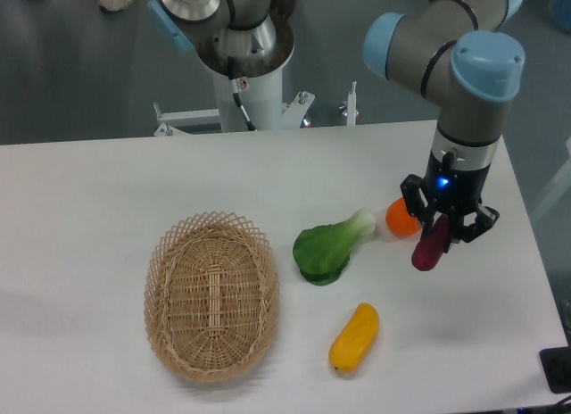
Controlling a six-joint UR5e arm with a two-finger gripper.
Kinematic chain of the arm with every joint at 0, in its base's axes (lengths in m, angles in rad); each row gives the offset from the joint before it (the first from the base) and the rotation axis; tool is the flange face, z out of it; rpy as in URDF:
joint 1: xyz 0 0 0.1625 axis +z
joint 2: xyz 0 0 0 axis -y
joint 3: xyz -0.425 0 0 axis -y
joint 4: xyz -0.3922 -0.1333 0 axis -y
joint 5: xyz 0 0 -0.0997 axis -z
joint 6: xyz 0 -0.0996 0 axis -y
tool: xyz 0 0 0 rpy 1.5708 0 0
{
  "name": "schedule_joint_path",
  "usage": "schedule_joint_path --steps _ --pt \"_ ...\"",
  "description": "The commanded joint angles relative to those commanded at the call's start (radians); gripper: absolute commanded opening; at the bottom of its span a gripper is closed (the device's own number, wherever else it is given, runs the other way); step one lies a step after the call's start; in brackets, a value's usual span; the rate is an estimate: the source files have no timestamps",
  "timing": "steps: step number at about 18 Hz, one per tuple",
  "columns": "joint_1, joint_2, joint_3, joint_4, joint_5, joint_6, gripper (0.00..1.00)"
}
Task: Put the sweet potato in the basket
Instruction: 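Hold the purple sweet potato in the gripper and lift slightly, then carry the held sweet potato over the bok choy to the wicker basket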
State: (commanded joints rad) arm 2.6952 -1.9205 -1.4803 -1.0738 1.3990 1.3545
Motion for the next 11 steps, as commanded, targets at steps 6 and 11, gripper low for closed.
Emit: schedule_joint_path --steps 6,11 --pt "-0.011 0.002 -0.008 0.0 0.002 -0.029 0.22" --pt "-0.09 0.012 -0.014 0.0 0.018 -0.199 0.22"
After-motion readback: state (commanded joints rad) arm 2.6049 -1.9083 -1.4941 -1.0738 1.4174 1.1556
